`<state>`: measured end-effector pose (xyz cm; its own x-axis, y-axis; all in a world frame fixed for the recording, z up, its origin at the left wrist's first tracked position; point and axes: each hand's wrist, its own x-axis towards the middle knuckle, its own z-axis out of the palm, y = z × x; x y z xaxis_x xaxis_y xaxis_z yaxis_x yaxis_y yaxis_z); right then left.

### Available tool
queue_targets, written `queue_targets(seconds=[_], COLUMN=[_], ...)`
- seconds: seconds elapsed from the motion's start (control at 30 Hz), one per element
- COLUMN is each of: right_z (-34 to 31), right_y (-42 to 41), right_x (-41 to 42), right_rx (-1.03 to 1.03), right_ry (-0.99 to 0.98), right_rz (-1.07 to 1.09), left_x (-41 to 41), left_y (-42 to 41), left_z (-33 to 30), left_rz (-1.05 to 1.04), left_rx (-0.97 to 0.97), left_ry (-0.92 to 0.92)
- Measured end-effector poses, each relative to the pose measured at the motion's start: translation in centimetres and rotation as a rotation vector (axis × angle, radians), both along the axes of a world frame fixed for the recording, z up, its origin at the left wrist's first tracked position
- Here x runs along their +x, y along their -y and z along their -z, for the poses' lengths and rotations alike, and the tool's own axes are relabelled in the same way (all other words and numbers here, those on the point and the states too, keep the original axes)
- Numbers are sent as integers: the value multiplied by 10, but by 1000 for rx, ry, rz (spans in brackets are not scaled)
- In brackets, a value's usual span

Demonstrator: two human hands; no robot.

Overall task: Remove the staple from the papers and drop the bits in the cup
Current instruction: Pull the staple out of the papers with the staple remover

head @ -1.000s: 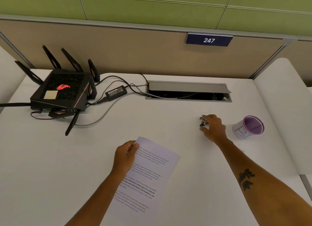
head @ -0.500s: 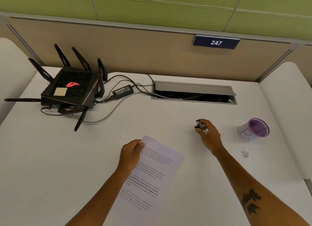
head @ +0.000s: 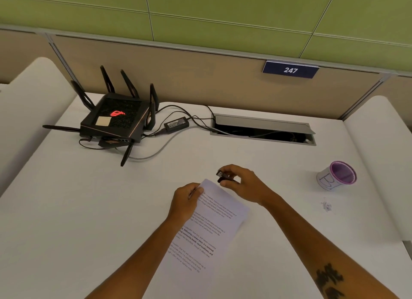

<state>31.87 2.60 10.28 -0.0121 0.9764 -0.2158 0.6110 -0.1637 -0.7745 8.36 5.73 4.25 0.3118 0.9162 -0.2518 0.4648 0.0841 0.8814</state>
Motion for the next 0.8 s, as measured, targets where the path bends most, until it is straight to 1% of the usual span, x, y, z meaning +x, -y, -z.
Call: queue_targets(seconds=[0.2, 0.4, 0.6, 0.8], right_z=[-14, -23, -33, -40], right_y=[-3, -3, -5, -6], right_x=[-21, -35, -45, -53], right_rx=[5, 35, 58, 64], right_ry=[156, 341, 452, 548], right_rz=[-193, -296, -403, -448], left_x=[-5, -9, -12, -16], left_y=[6, 14, 17, 17], left_z=[0, -3, -4, -5], left_rz=[15, 40, 90, 117], left_rx=[5, 26, 76, 103], left_ry=[32, 41, 76, 66])
